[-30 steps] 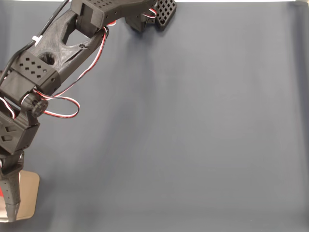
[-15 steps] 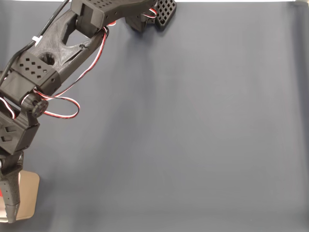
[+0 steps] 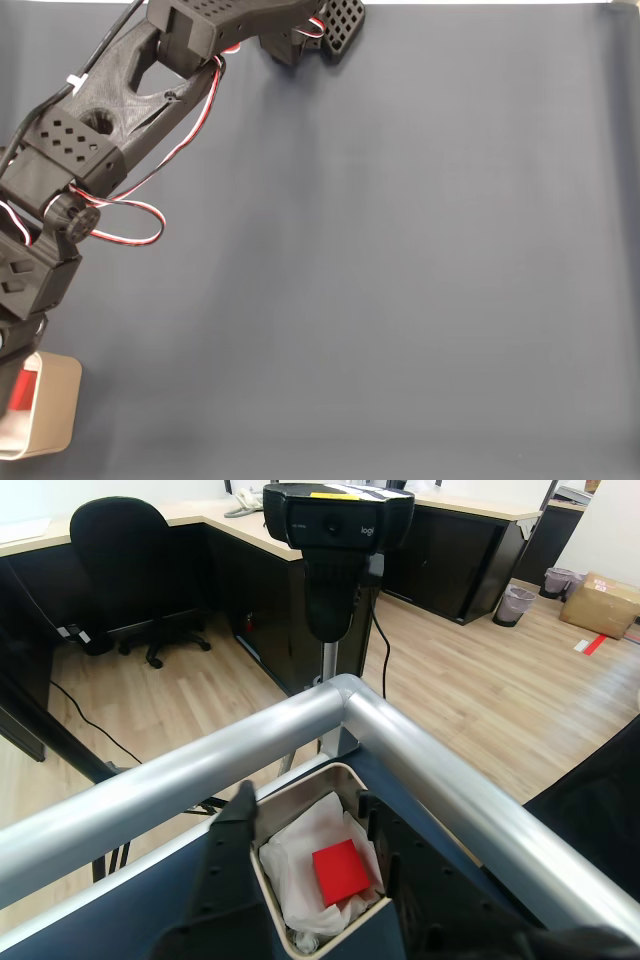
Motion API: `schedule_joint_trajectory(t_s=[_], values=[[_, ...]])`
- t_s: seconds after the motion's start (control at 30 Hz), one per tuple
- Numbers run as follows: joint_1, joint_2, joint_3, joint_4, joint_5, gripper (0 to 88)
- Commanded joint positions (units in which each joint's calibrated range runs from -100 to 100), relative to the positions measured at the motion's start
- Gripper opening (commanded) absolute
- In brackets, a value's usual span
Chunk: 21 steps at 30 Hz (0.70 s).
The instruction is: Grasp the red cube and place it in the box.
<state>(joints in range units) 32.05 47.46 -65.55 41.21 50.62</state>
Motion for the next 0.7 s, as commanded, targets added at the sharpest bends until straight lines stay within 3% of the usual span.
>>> schedule_joint_trajectory(t_s=[0.0, 0.07, 0.67], values=[[-0.58, -5.17, 1.32, -1.70, -0.88, 3.3], [-1.08, -7.43, 3.96, -1.70, -1.03, 0.0], [-15.64, -43.39, 45.66, -1.86, -3.17, 0.0]])
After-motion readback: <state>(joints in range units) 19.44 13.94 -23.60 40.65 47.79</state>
